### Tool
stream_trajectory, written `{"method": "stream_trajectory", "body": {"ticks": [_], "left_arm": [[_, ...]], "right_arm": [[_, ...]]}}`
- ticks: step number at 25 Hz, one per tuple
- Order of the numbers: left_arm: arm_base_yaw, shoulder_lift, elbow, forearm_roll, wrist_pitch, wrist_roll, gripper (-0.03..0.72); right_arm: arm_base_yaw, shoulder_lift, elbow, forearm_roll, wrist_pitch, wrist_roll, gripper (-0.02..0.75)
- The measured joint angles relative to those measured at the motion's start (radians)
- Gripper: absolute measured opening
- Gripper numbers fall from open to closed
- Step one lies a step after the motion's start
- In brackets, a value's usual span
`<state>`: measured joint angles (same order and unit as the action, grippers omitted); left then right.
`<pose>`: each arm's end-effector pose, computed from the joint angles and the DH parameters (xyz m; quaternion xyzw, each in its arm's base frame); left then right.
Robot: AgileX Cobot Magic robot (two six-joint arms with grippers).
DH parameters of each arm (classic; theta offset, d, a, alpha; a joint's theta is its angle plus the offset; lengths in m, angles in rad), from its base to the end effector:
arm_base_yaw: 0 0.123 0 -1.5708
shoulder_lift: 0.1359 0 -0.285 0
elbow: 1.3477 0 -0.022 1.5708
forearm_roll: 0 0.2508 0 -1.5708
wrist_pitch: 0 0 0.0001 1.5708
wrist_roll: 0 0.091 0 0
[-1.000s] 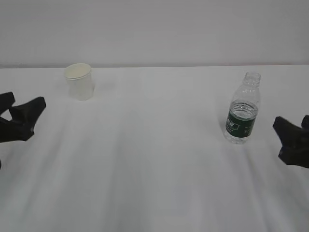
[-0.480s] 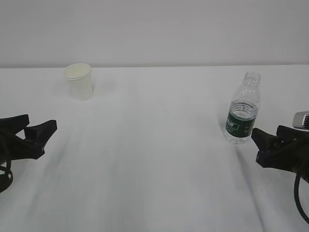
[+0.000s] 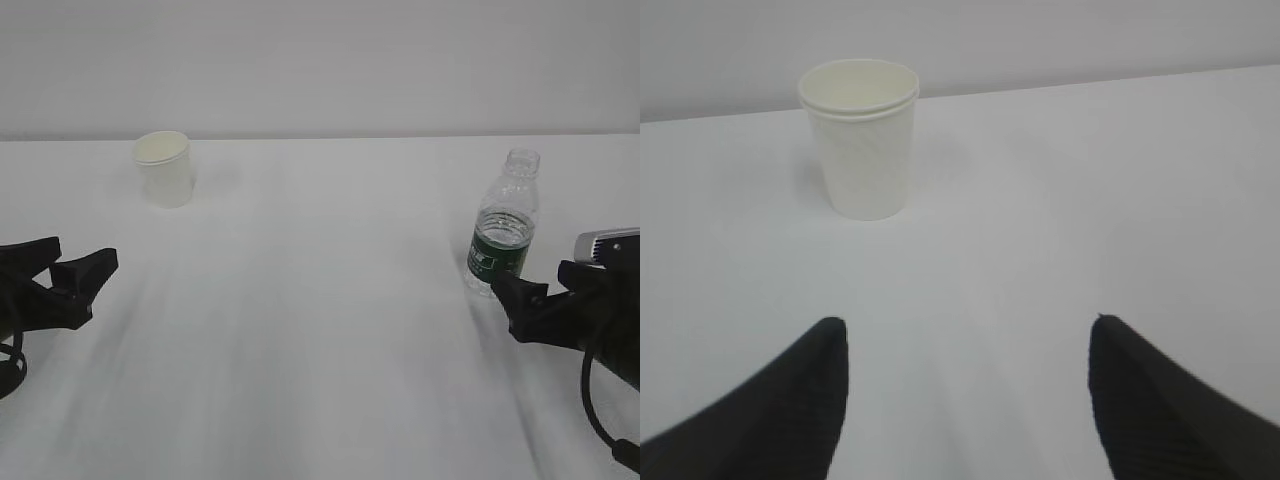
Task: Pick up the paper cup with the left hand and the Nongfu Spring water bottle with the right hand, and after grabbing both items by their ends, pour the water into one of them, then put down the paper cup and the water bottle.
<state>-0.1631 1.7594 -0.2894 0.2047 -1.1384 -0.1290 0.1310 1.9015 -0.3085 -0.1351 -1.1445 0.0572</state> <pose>0.2399 -0.0565 0.1284 0.1042 0.7822 -0.1354 0.5991 0.2472 0.0438 0.0964 -0.0881 0.8181 0.0878 0.5615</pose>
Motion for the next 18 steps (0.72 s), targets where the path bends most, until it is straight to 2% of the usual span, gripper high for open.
{"method": "stream_trajectory", "body": {"ticks": [18], "left_arm": [[0.000,0.000,0.000,0.002,0.000,0.000,0.533]], "right_arm": [[0.000,0.197,-0.217,-0.018,-0.001,0.005,0.671]]}}
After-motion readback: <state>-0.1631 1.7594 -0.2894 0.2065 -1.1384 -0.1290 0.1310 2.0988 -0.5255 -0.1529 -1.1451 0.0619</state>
